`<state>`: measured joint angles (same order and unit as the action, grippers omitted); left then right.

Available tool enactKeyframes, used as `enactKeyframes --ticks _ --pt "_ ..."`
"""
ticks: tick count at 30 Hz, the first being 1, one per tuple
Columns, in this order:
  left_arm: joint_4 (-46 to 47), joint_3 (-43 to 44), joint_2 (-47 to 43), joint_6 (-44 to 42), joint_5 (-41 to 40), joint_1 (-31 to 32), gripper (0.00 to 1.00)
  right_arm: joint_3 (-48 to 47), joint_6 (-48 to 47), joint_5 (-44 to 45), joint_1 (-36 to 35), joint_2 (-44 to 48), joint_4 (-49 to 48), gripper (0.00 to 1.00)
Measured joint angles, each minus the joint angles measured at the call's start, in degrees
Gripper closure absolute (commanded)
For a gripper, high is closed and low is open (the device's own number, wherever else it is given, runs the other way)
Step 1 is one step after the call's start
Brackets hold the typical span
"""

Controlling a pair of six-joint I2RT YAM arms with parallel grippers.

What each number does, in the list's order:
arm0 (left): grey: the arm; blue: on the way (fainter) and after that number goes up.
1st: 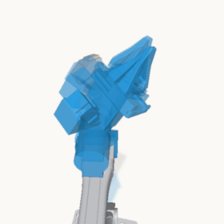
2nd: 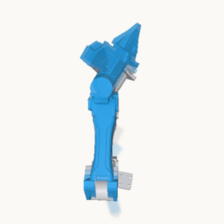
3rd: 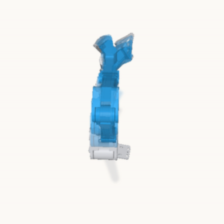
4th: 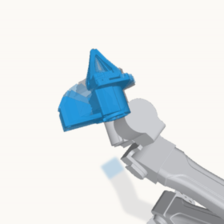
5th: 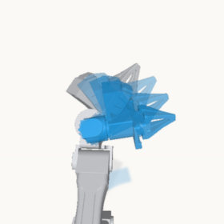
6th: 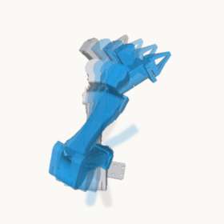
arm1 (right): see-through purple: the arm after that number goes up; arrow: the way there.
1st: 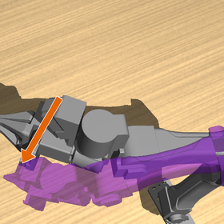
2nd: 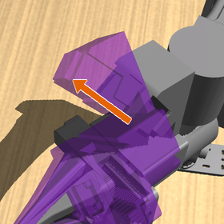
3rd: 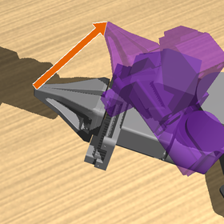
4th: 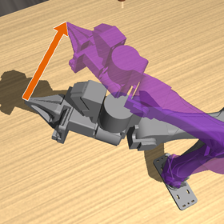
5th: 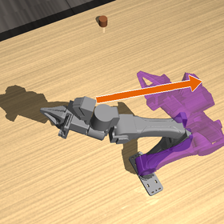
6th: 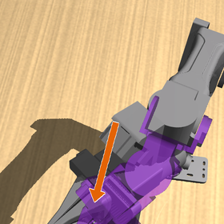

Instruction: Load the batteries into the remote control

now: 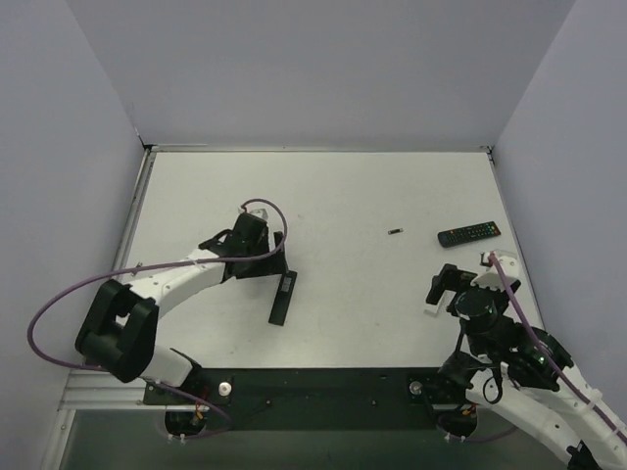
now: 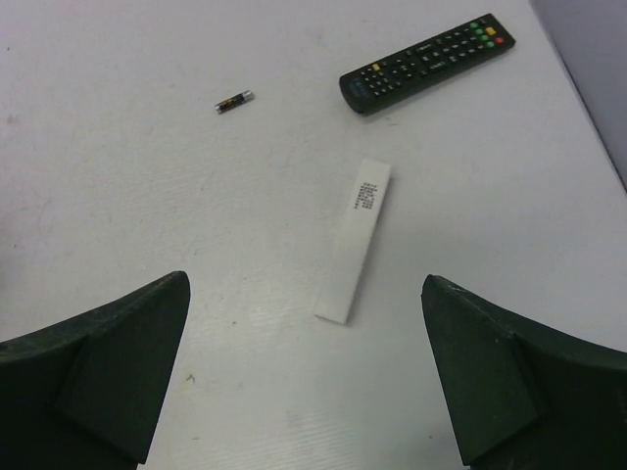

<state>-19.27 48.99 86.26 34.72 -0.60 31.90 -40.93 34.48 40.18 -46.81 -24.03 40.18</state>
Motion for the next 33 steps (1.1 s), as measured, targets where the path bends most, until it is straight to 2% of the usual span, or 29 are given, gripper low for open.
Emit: enactKeyframes --ticks 7,12,18,25,33 --pt "-4.35 0.02 -22.32 -1.14 -8.61 -6.75 0.03 -0.04 2.62 9.31 0.00 12.22 5.01 0.00" --pt "-4.46 -0.13 -40.87 -4.83 -17.49 -7.23 0.03 -0.26 2.60 12.87 0.00 17.62 6.38 0.00" --pt "-1.25 -3.72 -60.50 -10.49 -26.58 -7.26 0.03 -1.57 2.62 15.39 -0.04 19.23 7.93 0.00" --pt "1.95 -9.05 -71.34 -15.50 -32.30 -7.26 0.03 -3.93 2.58 16.41 -0.17 19.28 8.26 0.00" --pt "3.37 -13.29 -74.05 -17.99 -33.83 -7.26 0.03 -4.63 2.01 17.46 -2.54 19.30 8.50 0.00"
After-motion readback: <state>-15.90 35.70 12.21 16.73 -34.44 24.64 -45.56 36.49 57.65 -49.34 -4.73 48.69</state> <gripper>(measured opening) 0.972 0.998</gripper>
